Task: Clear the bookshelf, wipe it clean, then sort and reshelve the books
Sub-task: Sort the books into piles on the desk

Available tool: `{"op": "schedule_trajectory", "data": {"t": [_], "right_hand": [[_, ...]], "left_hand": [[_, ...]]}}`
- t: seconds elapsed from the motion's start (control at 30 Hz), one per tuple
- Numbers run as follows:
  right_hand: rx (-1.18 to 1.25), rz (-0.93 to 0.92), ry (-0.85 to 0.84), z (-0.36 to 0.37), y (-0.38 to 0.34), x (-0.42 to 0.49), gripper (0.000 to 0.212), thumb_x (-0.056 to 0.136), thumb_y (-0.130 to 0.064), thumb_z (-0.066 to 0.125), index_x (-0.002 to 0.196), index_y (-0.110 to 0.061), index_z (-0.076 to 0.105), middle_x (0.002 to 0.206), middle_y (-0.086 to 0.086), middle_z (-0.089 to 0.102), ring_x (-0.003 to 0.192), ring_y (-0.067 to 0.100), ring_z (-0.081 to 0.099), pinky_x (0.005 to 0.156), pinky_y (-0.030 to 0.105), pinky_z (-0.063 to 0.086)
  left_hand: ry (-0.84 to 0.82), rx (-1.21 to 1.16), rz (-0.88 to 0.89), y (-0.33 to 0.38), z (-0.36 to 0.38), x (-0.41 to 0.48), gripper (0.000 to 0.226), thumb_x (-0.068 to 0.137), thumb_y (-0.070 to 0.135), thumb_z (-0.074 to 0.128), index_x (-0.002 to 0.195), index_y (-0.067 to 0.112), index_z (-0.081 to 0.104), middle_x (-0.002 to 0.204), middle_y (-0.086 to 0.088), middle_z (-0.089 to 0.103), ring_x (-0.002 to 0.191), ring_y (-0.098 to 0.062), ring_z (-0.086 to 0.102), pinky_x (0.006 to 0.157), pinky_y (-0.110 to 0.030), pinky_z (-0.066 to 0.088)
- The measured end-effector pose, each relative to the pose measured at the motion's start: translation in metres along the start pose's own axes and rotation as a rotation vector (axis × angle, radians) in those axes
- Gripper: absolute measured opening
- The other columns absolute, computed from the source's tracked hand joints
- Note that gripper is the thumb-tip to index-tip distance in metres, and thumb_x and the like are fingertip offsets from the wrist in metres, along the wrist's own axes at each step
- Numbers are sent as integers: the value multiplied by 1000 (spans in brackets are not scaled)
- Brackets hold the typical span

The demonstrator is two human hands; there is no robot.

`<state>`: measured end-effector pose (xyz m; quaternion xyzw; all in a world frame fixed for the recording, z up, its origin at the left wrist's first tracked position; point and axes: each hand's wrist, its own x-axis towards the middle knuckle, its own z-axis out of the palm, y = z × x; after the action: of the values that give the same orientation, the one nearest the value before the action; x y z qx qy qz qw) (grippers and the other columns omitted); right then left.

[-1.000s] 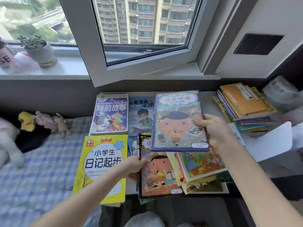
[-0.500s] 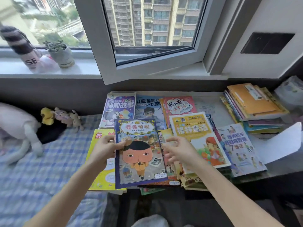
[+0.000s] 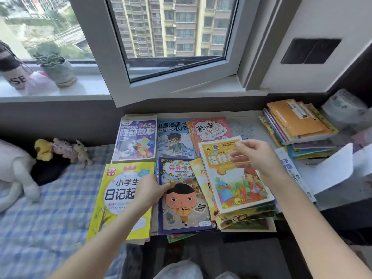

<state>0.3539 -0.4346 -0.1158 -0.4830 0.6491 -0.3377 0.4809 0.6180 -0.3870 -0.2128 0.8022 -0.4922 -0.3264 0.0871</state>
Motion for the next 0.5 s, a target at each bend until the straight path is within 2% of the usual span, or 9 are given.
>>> {"op": "schedule_trajectory", "data": {"t": [0.1, 0.2, 0.27, 0.37, 0.5], "right_hand": [[-17, -2, 21, -5, -1, 4, 17, 98, -18, 53, 104, -5, 64, 87, 10, 72, 77, 21, 71, 70, 34, 60], [-22, -12, 67, -13, -3, 11, 16, 98, -16, 54, 104, -5, 64, 86, 11, 71, 76, 22, 71, 69, 33, 59], [-17, -8, 100, -17, -4, 16, 15, 98, -16, 54, 103, -5, 63, 85, 11, 70, 75, 22, 70, 68, 32, 59], [30, 36, 178, -24, -3, 30, 17, 98, -16, 54, 104, -3, 63, 87, 13, 70, 76, 23, 70, 68, 33, 59], [140, 164, 301, -36, 9, 52, 16, 97, -14, 55, 104, -2, 62, 87, 16, 70, 72, 24, 68, 61, 30, 57]], "left_hand": [[-64, 417, 89, 16, -8, 5, 56, 85, 61, 57, 61, 14, 38, 57, 2, 47, 50, -15, 45, 44, -24, 33], [-174, 548, 115, 28, -27, 18, 48, 90, 52, 55, 63, 14, 43, 57, 3, 52, 54, -17, 56, 56, -25, 48], [-145, 565, 148, 38, -43, 29, 46, 95, 46, 50, 61, 14, 46, 55, 4, 54, 51, -14, 57, 57, -24, 51], [-106, 483, 212, 64, -65, 50, 53, 100, 43, 40, 59, 11, 52, 50, 3, 56, 41, -8, 54, 48, -19, 46], [-135, 299, 309, 99, -75, 76, 46, 101, 37, 42, 82, 4, 69, 61, 1, 65, 57, -13, 66, 60, -24, 56]]}}
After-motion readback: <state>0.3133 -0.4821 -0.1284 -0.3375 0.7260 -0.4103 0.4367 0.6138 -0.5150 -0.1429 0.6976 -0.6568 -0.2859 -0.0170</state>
